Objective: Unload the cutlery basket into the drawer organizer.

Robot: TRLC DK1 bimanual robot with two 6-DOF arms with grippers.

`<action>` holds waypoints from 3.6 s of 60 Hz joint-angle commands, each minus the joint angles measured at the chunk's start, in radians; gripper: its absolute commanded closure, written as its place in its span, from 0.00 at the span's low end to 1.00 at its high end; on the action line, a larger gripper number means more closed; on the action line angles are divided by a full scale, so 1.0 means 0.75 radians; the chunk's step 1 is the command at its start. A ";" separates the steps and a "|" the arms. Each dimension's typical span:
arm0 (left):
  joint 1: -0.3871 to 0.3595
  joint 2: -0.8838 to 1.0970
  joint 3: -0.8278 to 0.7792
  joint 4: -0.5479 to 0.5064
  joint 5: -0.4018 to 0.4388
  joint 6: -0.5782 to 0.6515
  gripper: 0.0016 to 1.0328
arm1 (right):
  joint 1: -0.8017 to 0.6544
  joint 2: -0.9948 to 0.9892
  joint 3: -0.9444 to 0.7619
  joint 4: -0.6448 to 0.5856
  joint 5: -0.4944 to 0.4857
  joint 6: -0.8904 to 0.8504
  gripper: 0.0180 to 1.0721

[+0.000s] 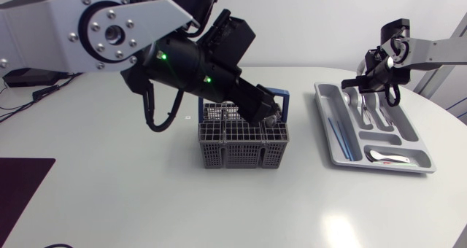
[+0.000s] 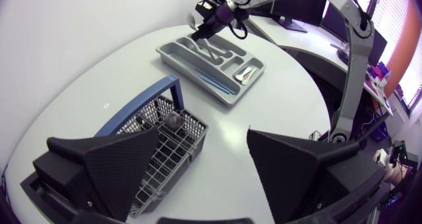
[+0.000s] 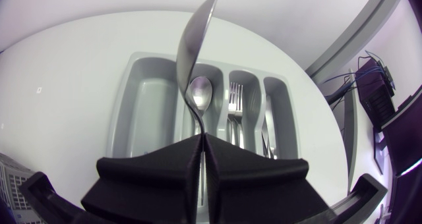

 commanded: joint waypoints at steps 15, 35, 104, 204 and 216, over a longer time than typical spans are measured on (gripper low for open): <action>0.009 -0.038 -0.045 0.013 -0.001 0.004 0.05 | -0.018 0.168 0.102 -0.037 0.031 0.090 0.95; 0.007 -0.038 -0.043 0.013 -0.001 0.004 0.05 | -0.038 0.224 0.129 -0.057 0.011 0.107 0.49; -0.003 0.046 -0.321 0.263 -0.134 0.437 0.05 | 0.256 -0.942 -0.845 0.029 -0.756 -0.094 0.33; 0.187 0.038 -0.589 0.567 0.028 0.421 0.05 | 0.716 -0.644 -0.851 0.370 -0.601 0.197 0.95; 0.185 0.036 -0.593 0.569 0.028 0.421 0.05 | 0.698 -0.727 -0.900 0.391 -0.611 0.213 0.95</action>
